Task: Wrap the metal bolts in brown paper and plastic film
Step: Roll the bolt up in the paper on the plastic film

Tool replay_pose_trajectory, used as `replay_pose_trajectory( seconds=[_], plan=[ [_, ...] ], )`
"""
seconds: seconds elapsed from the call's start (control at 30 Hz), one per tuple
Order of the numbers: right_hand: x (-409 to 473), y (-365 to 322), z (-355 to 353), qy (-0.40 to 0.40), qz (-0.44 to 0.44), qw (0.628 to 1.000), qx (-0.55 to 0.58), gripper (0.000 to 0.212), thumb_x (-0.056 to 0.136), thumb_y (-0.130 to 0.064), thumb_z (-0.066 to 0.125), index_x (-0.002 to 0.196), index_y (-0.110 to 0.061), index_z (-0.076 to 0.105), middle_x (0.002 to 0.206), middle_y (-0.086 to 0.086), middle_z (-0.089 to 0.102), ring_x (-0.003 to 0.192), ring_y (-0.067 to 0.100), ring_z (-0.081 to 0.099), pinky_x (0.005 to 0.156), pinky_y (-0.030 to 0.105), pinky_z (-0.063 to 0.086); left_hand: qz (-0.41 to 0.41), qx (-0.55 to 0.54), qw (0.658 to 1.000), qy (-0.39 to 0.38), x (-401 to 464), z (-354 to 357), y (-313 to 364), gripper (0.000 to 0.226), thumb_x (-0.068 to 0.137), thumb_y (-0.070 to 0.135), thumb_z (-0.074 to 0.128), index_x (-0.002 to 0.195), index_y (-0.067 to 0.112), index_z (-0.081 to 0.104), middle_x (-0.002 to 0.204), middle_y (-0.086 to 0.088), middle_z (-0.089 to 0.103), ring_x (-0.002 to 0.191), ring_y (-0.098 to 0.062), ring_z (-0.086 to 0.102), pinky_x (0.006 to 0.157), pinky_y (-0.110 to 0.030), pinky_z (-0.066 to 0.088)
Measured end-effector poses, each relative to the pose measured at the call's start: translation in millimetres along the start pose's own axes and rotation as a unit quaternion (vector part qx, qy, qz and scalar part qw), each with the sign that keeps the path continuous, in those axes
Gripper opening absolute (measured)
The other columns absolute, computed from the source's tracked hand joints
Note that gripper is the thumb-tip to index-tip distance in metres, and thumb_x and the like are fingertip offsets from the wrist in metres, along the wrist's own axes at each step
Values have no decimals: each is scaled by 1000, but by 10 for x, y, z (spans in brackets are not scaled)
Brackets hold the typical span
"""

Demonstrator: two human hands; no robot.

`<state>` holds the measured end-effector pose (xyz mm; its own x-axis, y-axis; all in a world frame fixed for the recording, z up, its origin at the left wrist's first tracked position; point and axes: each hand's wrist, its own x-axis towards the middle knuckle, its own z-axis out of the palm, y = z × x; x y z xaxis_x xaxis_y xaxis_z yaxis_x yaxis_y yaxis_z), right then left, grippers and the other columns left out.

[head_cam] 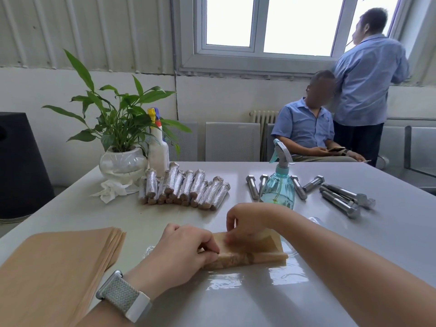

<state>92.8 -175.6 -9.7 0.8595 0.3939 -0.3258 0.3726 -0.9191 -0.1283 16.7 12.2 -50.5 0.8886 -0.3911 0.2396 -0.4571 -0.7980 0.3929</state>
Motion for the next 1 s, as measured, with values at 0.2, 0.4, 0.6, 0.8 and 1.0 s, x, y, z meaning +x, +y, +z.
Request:
replay_pose_trajectory(
  seconds=[0.2,0.4,0.6,0.8,1.0],
  plan=[
    [-126,-15,-84,8,-54,998,24,21,86,-41,72,80,-35,53,82,-15,51,70,5,47,62,23,38,6,45,999,-1,2,-6,33,9,88,49,62,93,42,66,140,29,32,137,0,18,105,-25,10],
    [-388,-57,-92,55,-93,994,-23,25,90,-36,64,74,-32,44,78,-13,48,65,3,42,55,24,29,28,74,997,-3,14,14,25,14,89,49,61,97,40,66,155,24,19,145,3,0,116,-30,-9],
    [-536,-44,129,147,-93,985,15,19,84,-32,70,92,-34,53,77,-20,46,67,-7,43,52,10,31,38,81,996,23,5,2,21,12,87,50,62,94,41,66,108,29,48,116,4,40,106,-24,10],
    [-547,-66,260,161,-85,983,19,51,68,-36,82,113,-30,60,96,-12,57,81,6,42,53,11,27,47,101,993,43,-3,8,28,16,89,51,59,99,41,66,87,22,49,100,2,47,96,-25,16],
    [-567,-125,321,185,-73,980,-13,34,74,-35,78,103,-25,63,82,-12,47,82,11,38,63,30,35,110,80,989,66,-46,-7,-10,11,88,45,65,95,41,71,83,19,51,83,0,41,91,-24,20]
  ],
)
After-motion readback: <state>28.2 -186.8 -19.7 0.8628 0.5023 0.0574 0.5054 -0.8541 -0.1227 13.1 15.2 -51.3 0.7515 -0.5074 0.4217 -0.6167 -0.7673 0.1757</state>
